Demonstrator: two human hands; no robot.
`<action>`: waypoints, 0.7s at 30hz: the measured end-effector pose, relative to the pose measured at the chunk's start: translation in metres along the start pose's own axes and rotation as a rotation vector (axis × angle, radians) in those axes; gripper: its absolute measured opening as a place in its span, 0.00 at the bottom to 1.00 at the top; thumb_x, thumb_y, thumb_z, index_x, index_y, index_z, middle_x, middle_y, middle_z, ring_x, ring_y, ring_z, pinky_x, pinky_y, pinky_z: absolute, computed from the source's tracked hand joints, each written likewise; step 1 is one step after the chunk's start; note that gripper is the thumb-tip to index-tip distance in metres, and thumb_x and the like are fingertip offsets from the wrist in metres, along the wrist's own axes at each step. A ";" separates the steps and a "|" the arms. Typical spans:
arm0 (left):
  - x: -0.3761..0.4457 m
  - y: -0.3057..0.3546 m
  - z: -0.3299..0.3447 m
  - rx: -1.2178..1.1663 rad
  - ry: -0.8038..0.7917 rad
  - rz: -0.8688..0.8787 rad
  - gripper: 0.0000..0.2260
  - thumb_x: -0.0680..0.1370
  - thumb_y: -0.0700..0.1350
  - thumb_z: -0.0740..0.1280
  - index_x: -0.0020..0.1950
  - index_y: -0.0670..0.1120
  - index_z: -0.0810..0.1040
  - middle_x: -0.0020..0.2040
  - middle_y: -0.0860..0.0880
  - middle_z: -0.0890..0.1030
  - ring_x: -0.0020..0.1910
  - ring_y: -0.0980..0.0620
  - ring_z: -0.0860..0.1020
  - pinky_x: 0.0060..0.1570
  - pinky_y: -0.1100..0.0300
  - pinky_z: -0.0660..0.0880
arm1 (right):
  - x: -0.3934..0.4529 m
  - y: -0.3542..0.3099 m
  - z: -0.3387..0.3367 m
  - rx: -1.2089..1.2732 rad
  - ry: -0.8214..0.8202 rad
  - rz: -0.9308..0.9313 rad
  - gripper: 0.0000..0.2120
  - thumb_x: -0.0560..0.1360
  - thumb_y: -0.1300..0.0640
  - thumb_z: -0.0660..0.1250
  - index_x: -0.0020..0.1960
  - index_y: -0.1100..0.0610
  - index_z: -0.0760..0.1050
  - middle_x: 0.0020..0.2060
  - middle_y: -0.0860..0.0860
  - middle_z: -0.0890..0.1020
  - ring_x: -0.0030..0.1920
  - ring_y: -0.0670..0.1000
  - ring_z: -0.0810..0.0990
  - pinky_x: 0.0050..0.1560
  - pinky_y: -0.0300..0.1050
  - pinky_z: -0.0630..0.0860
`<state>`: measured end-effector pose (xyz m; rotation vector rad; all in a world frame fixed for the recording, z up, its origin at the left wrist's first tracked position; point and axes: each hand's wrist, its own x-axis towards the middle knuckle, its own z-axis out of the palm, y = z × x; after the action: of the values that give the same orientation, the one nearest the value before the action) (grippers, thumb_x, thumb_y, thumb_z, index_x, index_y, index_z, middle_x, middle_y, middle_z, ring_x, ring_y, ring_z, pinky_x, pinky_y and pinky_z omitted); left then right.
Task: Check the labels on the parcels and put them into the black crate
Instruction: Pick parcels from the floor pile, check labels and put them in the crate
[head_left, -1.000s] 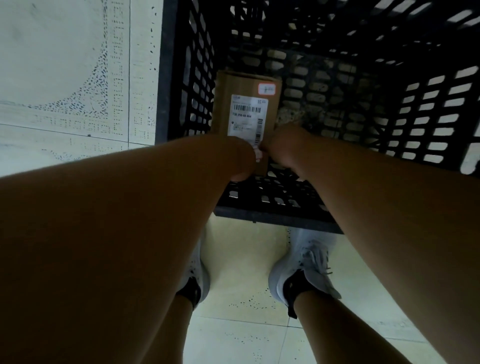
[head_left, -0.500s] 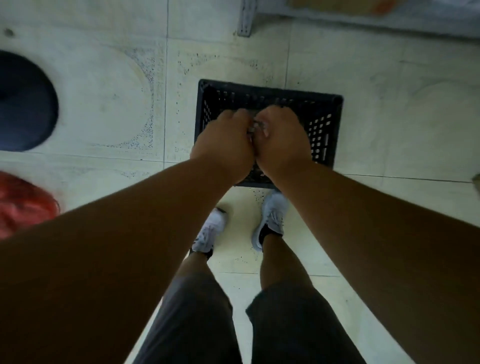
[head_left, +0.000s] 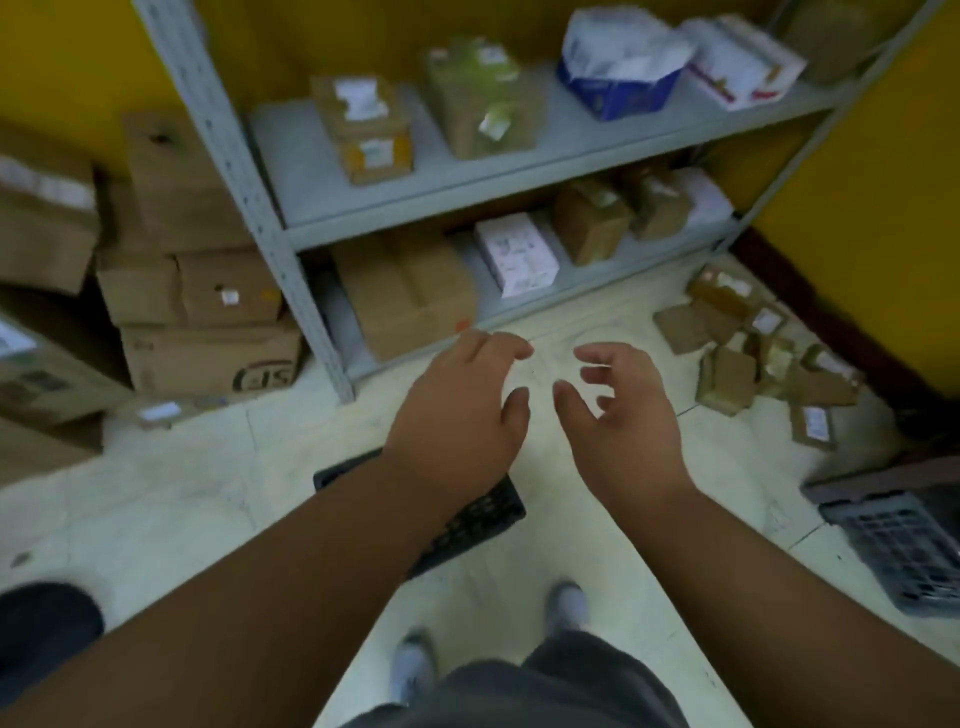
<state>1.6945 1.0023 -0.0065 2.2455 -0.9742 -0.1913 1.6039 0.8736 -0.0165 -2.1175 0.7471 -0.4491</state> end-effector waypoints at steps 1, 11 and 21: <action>0.008 0.022 -0.001 -0.006 0.002 0.040 0.16 0.80 0.48 0.63 0.67 0.54 0.71 0.64 0.54 0.74 0.57 0.55 0.75 0.54 0.60 0.74 | 0.000 0.001 -0.021 0.021 0.047 0.008 0.15 0.76 0.54 0.71 0.58 0.43 0.70 0.58 0.42 0.74 0.55 0.38 0.75 0.50 0.25 0.69; 0.091 0.211 0.128 -0.142 -0.089 0.246 0.14 0.80 0.48 0.64 0.65 0.55 0.72 0.59 0.58 0.74 0.51 0.61 0.74 0.51 0.64 0.74 | 0.025 0.097 -0.224 -0.037 0.366 0.094 0.22 0.75 0.52 0.72 0.66 0.48 0.70 0.61 0.44 0.73 0.62 0.41 0.70 0.60 0.36 0.68; 0.165 0.318 0.266 -0.247 -0.183 0.187 0.14 0.79 0.47 0.66 0.64 0.53 0.72 0.58 0.56 0.75 0.52 0.58 0.76 0.50 0.61 0.77 | 0.053 0.215 -0.354 -0.077 0.445 0.293 0.29 0.74 0.49 0.74 0.70 0.50 0.66 0.59 0.39 0.66 0.66 0.45 0.70 0.63 0.40 0.68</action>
<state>1.5223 0.5907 0.0133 1.9255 -1.1820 -0.4154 1.3749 0.5268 0.0244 -1.9522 1.3256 -0.7493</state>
